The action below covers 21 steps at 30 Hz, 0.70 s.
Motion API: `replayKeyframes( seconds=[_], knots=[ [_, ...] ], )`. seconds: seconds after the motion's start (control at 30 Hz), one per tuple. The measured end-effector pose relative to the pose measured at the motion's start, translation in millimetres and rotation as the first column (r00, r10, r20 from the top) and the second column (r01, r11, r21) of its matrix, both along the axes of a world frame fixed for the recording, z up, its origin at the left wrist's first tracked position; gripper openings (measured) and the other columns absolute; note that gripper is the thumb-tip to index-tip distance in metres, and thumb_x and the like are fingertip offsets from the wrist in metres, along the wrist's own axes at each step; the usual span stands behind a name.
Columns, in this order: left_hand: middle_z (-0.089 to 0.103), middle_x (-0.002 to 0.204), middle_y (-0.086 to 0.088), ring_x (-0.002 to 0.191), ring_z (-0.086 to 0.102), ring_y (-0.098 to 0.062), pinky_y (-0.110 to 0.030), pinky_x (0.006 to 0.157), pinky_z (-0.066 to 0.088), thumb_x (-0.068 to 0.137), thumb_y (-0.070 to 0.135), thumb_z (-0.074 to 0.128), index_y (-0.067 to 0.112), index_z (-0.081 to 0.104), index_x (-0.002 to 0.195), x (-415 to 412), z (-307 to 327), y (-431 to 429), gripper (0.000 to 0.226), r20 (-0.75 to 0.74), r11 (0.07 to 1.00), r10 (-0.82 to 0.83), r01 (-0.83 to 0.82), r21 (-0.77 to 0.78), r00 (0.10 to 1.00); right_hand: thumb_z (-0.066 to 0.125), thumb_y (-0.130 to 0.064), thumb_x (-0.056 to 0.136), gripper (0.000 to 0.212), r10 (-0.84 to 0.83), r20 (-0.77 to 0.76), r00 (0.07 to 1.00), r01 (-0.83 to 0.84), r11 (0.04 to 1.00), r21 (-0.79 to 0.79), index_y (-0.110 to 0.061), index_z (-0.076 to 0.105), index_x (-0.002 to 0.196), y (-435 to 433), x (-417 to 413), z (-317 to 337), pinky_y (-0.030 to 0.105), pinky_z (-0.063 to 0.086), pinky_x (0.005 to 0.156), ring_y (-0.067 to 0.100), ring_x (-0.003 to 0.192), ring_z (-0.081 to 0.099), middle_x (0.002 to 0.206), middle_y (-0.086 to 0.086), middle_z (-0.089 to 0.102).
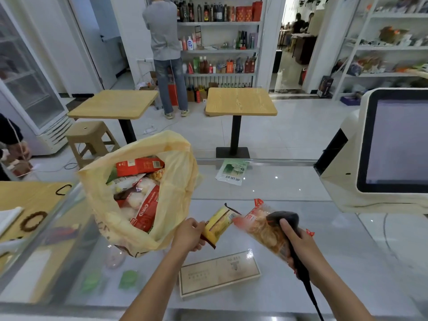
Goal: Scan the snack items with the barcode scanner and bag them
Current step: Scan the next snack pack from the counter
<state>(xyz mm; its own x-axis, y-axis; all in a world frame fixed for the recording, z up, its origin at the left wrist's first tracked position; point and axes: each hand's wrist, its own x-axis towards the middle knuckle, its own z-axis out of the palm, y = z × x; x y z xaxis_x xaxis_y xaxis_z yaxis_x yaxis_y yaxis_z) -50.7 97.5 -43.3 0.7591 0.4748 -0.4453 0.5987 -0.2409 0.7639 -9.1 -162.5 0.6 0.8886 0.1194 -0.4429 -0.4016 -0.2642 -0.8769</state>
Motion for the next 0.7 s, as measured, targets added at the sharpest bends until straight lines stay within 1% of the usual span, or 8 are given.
replayKeyframes(
  seconds=[0.03,0.1,0.17,0.23,0.3,0.43,0.6,0.7],
  knots=[
    [0.063,0.067,-0.003,0.056,0.057,-0.017,-0.033,0.056,0.046,0.098,0.037,0.041,0.012,0.048,0.081,-3,-5,0,0.031,-0.044,0.968,-0.058,0.067,0.241,0.997,0.054,-0.047,0.092,0.043,-0.01,0.014,1.0,0.01,1.0,-0.011,-0.004,0.054,0.091,1,3,1,0.016,0.029,0.032,0.014,0.029,0.037,0.042,0.003,0.042],
    [0.061,0.088,-0.004,0.08,0.059,-0.022,-0.034,0.066,0.045,0.098,0.036,0.042,0.013,0.053,0.094,-9,-11,-6,0.026,-0.048,0.71,-0.087,0.096,0.698,0.995,0.054,-0.048,0.092,0.045,-0.024,0.038,0.999,0.026,0.999,-0.035,-0.003,0.056,0.09,4,9,2,0.016,0.029,0.031,0.013,0.028,0.037,0.039,0.0,0.042],
    [0.062,0.102,-0.011,0.091,0.06,-0.029,-0.035,0.069,0.049,0.089,0.028,0.061,0.01,0.059,0.108,-10,-13,-19,0.026,0.147,0.543,-0.207,-0.011,0.839,0.967,0.055,-0.049,0.091,0.049,-0.035,0.047,0.998,0.038,0.997,-0.063,-0.001,0.057,0.092,7,15,3,0.017,0.03,0.032,0.013,0.03,0.039,0.041,0.001,0.043],
    [0.061,0.115,-0.015,0.103,0.059,-0.034,-0.039,0.077,0.054,0.077,0.031,0.075,0.01,0.059,0.12,-4,-22,-33,0.05,0.232,0.543,-0.362,0.002,0.84,0.903,0.055,-0.052,0.09,0.053,-0.035,0.059,0.998,0.04,0.996,-0.08,0.001,0.058,0.095,9,20,4,0.02,0.033,0.035,0.017,0.036,0.042,0.049,0.006,0.046],
    [0.058,0.126,-0.014,0.112,0.057,-0.032,-0.041,0.085,0.052,0.071,0.042,0.078,0.014,0.05,0.132,-1,-32,-42,0.072,0.147,0.531,-0.467,0.144,0.835,0.872,0.055,-0.054,0.089,0.053,-0.027,0.065,0.998,0.034,0.994,-0.099,-0.001,0.059,0.097,12,23,6,0.025,0.038,0.042,0.019,0.045,0.048,0.058,0.008,0.053],
    [0.065,0.116,-0.01,0.089,0.066,-0.024,-0.033,0.069,0.056,0.048,0.026,0.091,0.01,0.041,0.134,-3,-39,-38,0.101,-0.031,0.537,-0.481,0.322,0.78,0.876,0.054,-0.061,0.087,0.059,0.009,0.008,1.0,-0.008,0.988,-0.152,-0.004,0.061,0.101,12,29,16,0.027,0.042,0.049,0.02,0.051,0.054,0.065,0.009,0.06],
    [0.031,0.146,-0.006,0.129,0.036,-0.024,-0.033,0.1,0.033,0.091,0.013,0.046,0.011,0.012,0.15,-13,-33,-16,0.068,-0.109,0.475,-0.527,0.399,0.784,0.843,0.051,-0.067,0.081,0.061,0.128,-0.14,0.982,-0.122,0.991,0.047,-0.007,0.055,0.072,6,23,53,0.02,0.036,0.037,0.013,0.038,0.039,0.05,0.003,0.044],
    [0.035,0.138,-0.008,0.122,0.036,-0.025,-0.031,0.095,0.033,0.085,0.014,0.048,0.012,0.021,0.144,-15,-28,-12,0.066,-0.147,0.491,-0.485,0.407,0.77,0.862,0.053,-0.067,0.076,0.064,0.269,-0.224,0.937,-0.228,0.954,0.193,-0.005,0.053,0.092,9,8,86,0.02,0.038,0.038,0.015,0.04,0.041,0.054,0.006,0.045]
  ],
)
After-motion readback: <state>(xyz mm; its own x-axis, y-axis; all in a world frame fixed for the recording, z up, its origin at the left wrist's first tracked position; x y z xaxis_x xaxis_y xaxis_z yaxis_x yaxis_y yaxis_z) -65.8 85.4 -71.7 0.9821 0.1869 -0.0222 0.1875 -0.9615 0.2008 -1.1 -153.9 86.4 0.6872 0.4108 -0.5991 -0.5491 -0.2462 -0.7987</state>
